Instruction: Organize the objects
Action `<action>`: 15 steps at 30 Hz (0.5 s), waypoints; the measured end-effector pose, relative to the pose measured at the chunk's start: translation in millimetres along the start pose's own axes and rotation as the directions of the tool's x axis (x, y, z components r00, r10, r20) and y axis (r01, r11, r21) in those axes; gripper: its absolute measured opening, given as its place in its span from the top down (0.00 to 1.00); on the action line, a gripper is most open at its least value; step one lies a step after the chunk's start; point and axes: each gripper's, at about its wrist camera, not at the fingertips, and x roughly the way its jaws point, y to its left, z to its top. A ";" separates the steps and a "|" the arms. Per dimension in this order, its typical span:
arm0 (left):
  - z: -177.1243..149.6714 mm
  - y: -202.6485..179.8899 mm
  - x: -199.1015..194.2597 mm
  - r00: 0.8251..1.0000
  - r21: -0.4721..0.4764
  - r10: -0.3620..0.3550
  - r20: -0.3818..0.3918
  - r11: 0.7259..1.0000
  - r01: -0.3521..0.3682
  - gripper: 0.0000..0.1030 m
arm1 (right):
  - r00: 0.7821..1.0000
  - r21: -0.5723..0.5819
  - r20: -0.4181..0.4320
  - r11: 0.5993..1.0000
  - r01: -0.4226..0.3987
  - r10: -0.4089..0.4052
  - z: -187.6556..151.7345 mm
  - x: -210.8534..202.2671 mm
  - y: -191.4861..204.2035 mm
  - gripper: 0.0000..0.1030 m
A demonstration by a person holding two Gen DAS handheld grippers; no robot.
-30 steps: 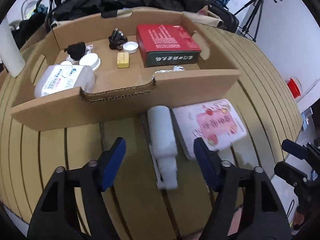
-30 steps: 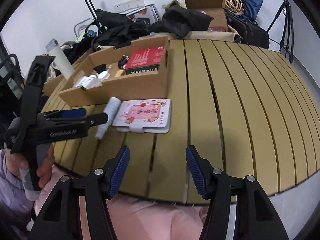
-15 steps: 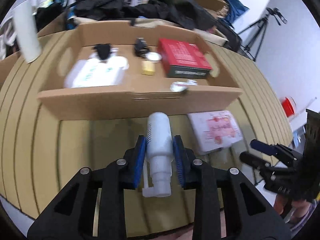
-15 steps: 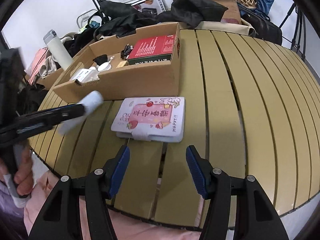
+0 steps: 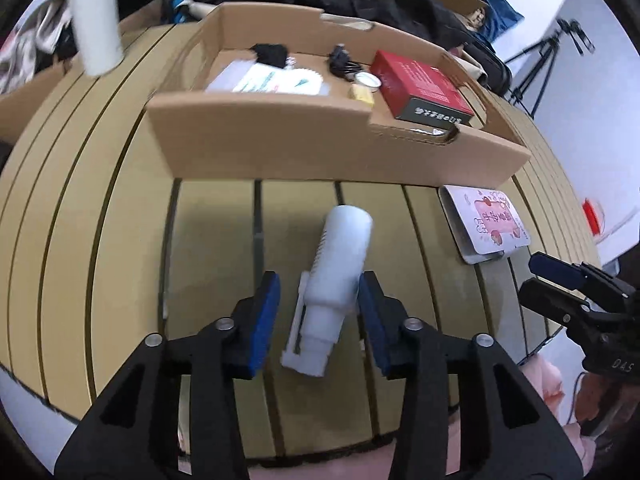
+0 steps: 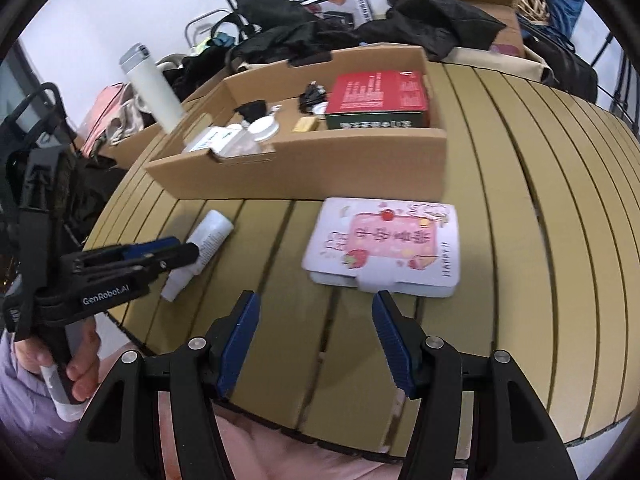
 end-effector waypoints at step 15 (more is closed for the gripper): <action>-35.1 22.1 -26.9 0.998 -0.058 0.054 0.014 0.997 -0.053 0.45 | 0.992 -0.071 -0.004 0.990 -0.124 0.124 29.6 18.1 36.2 0.39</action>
